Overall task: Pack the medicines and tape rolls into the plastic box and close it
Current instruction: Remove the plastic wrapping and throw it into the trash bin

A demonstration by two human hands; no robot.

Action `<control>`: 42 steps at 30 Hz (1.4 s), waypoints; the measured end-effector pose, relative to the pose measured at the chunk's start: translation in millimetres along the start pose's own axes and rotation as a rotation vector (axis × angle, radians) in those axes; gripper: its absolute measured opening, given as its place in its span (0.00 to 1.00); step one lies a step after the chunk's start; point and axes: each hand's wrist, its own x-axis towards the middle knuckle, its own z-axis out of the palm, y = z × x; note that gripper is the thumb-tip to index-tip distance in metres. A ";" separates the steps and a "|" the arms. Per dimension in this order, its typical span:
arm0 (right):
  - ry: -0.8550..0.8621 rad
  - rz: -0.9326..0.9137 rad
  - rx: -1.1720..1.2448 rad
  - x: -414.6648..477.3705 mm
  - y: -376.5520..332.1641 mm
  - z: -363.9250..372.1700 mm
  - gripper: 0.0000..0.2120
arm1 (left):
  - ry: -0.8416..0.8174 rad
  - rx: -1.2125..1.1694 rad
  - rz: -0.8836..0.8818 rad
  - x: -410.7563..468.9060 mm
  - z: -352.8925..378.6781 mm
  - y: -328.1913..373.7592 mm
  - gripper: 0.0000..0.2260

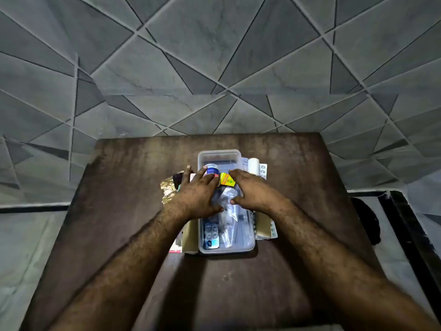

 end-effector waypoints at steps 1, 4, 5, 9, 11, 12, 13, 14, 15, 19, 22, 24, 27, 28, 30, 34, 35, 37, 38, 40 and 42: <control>-0.021 -0.005 -0.053 6.9 0.4 7.4 0.37 | -0.007 0.023 0.005 1.2 3.6 1.7 0.39; -0.057 -0.016 -0.195 19.7 -1.4 21.6 0.33 | -0.007 0.044 0.023 5.1 20.4 7.3 0.36; -0.058 -0.023 -0.236 25.8 -0.9 25.7 0.31 | -0.006 0.041 0.017 6.8 24.4 9.1 0.34; -0.076 -0.021 -0.323 47.8 -3.7 33.2 0.28 | 0.014 0.053 -0.021 12.9 31.9 16.1 0.24; -0.092 -0.018 -0.314 61.2 -5.3 38.4 0.27 | -0.004 0.039 -0.013 16.1 35.8 22.2 0.23; -0.108 -0.003 -0.308 66.3 -6.6 40.0 0.27 | -0.023 0.040 -0.002 17.2 38.5 25.1 0.22; -0.119 0.013 -0.311 71.9 -6.9 42.6 0.27 | -0.044 0.045 0.003 18.0 40.5 27.6 0.22; -0.138 0.037 -0.320 76.7 -7.7 45.0 0.29 | -0.070 0.049 0.004 19.9 44.1 28.9 0.22; -0.154 0.055 -0.334 80.5 -8.1 47.7 0.31 | -0.093 0.048 -0.008 21.3 47.3 30.2 0.23; -0.186 0.127 -0.324 88.2 -8.9 53.7 0.36 | -0.147 0.036 -0.086 31.6 59.5 33.5 0.27; -0.148 0.143 -0.279 88.3 -10.0 52.7 0.29 | -0.138 0.007 -0.135 37.6 64.3 37.2 0.25; -0.099 0.134 -0.267 87.3 -10.0 51.5 0.21 | -0.103 -0.019 -0.146 38.9 62.8 38.3 0.19; -0.082 0.120 -0.250 83.8 -9.8 49.2 0.17 | -0.049 -0.025 -0.150 38.5 58.8 36.7 0.13; -0.089 0.120 -0.246 81.7 -10.0 47.8 0.16 | -0.039 -0.024 -0.151 38.1 57.4 36.6 0.12; -0.115 0.116 -0.232 79.8 -10.4 45.4 0.17 | -0.045 -0.032 -0.155 37.1 55.3 37.7 0.11; -0.170 0.128 -0.176 76.1 -12.1 35.2 0.17 | -0.039 -0.031 -0.140 36.8 52.6 38.2 0.10; -0.165 0.136 -0.161 74.3 -13.2 31.7 0.16 | -0.029 -0.040 -0.141 37.0 52.0 36.6 0.10; -0.130 0.165 -0.121 67.8 -14.6 23.3 0.15 | 0.002 -0.107 -0.184 36.7 47.6 34.3 0.12; -0.100 0.186 -0.082 63.7 -14.4 19.5 0.15 | 0.046 -0.179 -0.223 35.7 44.1 33.5 0.13; -0.012 0.251 0.028 54.6 -10.4 13.2 0.13 | 0.136 -0.396 -0.349 33.9 35.0 31.0 0.14; 0.097 0.321 0.160 42.5 -3.1 7.4 0.11 | 0.198 -0.584 -0.458 34.2 25.8 27.7 0.13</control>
